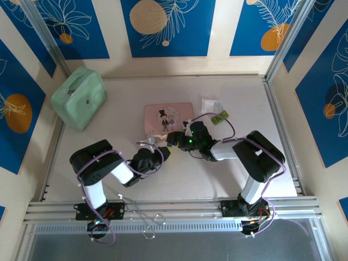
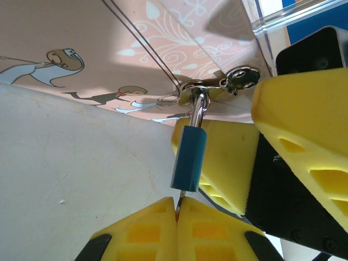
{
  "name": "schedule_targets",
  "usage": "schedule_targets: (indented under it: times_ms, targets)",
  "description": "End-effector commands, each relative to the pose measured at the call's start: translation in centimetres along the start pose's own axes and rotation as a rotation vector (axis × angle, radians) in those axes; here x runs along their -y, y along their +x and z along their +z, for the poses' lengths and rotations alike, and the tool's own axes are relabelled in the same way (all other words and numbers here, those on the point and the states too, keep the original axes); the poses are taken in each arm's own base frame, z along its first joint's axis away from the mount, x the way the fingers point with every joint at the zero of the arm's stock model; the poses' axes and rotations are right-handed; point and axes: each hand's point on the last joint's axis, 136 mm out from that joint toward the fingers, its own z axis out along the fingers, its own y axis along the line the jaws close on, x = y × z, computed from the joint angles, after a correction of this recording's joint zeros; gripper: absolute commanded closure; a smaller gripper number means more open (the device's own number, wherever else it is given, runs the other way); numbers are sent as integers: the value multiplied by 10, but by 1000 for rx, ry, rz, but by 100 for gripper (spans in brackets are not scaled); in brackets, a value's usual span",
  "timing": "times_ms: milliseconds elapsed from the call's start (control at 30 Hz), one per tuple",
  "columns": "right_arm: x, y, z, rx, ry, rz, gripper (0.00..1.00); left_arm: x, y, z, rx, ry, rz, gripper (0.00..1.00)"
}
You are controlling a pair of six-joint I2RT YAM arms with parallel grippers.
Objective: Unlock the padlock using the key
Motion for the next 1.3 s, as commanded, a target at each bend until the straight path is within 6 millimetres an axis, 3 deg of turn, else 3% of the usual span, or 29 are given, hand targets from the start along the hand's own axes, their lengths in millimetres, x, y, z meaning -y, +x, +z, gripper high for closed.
schedule_targets:
  times_ms: [0, 533, 867, 1267]
  targets:
    - [22, 20, 4, -81, 58, 86, 43, 9, -9, -1, 33, 44, -7, 100]
    - [44, 37, 5, -162, 133, 172, 42, 8, -13, -3, 41, 47, -10, 100]
    - [55, 43, 4, -186, 171, 215, 49, 9, -15, -3, 43, 53, -20, 100]
    - [68, 50, -1, -198, 191, 290, 48, 18, -19, -4, 49, 73, -37, 100]
